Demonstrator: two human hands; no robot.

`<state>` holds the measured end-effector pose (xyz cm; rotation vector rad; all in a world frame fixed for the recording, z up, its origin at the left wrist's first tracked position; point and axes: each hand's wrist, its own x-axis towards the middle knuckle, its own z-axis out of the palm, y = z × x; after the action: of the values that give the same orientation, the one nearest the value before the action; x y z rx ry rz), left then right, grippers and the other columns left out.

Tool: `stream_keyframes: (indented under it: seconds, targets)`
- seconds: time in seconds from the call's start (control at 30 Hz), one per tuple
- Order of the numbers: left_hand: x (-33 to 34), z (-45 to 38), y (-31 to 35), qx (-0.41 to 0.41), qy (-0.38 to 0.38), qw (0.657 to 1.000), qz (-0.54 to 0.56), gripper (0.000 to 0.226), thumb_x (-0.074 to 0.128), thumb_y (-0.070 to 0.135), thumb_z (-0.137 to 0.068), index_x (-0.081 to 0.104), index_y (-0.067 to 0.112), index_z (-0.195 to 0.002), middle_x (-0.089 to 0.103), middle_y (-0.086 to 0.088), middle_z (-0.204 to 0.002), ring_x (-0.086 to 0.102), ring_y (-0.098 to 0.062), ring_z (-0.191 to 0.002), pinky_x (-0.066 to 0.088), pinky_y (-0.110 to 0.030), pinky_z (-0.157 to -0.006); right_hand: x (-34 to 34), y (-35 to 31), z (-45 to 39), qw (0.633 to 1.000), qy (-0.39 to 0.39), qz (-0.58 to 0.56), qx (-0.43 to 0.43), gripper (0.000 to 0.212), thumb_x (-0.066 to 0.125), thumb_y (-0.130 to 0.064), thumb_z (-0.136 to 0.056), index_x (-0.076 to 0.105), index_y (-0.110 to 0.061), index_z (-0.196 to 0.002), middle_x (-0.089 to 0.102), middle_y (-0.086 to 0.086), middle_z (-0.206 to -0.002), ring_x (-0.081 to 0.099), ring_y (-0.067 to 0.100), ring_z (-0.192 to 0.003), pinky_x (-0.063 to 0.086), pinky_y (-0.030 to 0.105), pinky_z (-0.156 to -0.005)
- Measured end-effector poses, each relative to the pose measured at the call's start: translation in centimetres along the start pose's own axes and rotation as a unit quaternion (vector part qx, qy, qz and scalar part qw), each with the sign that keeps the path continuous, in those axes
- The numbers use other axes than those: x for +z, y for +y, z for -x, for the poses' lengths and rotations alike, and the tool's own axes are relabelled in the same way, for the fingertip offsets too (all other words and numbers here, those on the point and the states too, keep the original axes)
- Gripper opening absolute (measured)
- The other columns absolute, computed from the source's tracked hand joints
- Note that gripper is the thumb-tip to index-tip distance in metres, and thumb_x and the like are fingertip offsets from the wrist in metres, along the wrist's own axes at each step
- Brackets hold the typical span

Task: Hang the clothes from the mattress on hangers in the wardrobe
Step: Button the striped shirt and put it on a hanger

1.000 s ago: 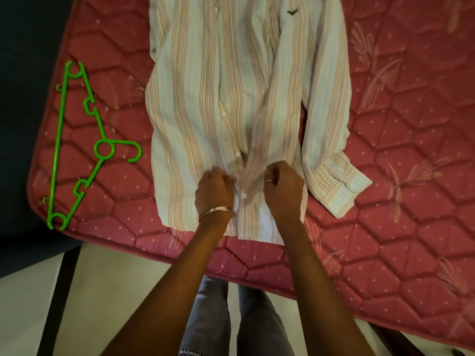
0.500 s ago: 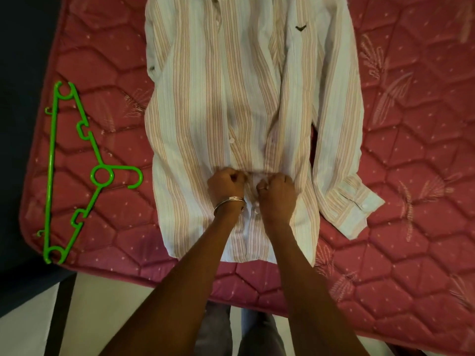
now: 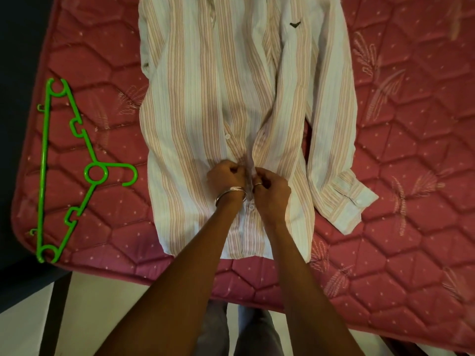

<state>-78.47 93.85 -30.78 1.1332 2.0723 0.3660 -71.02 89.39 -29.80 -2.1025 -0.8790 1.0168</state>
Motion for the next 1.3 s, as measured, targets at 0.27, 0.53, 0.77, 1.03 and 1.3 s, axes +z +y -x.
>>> stream_keyframes:
  seconds: [0.27, 0.53, 0.77, 1.03, 1.3]
  targets:
    - [-1.4, 1.2, -2.1, 0.117, -0.068, 0.987, 0.085, 0.011, 0.071, 0.007, -0.081, 0.074, 0.001, -0.09, 0.073, -0.013, -0.082, 0.065, -0.016, -0.07, 0.05, -0.012, -0.067, -0.5, 0.4, -0.1, 0.998, -0.024, 0.029, -0.052, 0.023, 0.062, -0.003, -0.087, 0.072, -0.006, -0.106, 0.074, 0.009, -0.095, 0.069, 0.021, -0.085, 0.056, 0.038, -0.081]
    - [-1.6, 1.9, -1.3, 0.062, -0.093, 0.983, 0.148, 0.008, 0.069, 0.006, -0.083, 0.073, 0.001, -0.086, 0.07, -0.015, -0.072, 0.066, -0.028, -0.057, 0.059, -0.039, -0.059, -1.7, 0.2, 0.3, 0.998, -0.024, -0.003, -0.064, 0.018, 0.064, -0.007, -0.088, 0.073, -0.005, -0.103, 0.074, 0.008, -0.09, 0.07, 0.021, -0.08, 0.057, 0.04, -0.078]
    - [-2.3, 2.0, -1.3, 0.036, -0.128, 0.974, 0.183, 0.009, 0.067, 0.004, -0.085, 0.072, 0.001, -0.091, 0.069, -0.014, -0.075, 0.063, -0.005, -0.05, 0.057, -0.024, -0.053, -2.1, 0.4, 0.3, 0.995, -0.055, -0.017, -0.079, 0.02, 0.062, -0.012, -0.088, 0.073, -0.005, -0.102, 0.073, 0.004, -0.085, 0.069, 0.018, -0.076, 0.057, 0.039, -0.074]
    - [-2.3, 1.5, -1.4, 0.103, -0.128, 0.979, 0.119, 0.009, 0.07, 0.005, -0.083, 0.072, 0.0, -0.089, 0.068, -0.008, -0.076, 0.068, -0.025, -0.069, 0.058, -0.033, -0.066, -3.6, 0.6, -1.2, 0.964, -0.196, -0.172, 0.054, 0.022, 0.049, -0.001, -0.096, 0.067, 0.007, -0.104, 0.071, 0.024, -0.091, 0.071, 0.035, -0.084, 0.057, 0.051, -0.079]
    - [-1.9, 1.0, -1.1, 0.161, -0.104, 0.981, 0.042, 0.011, 0.059, -0.003, -0.083, 0.068, 0.002, -0.078, 0.061, 0.0, -0.071, 0.057, -0.013, -0.068, 0.046, -0.019, -0.065, -3.1, -0.1, -1.6, 0.978, -0.177, -0.111, 0.001, 0.011, 0.063, 0.001, -0.088, 0.072, 0.006, -0.091, 0.072, 0.015, -0.076, 0.072, 0.021, -0.066, 0.056, 0.025, -0.059]
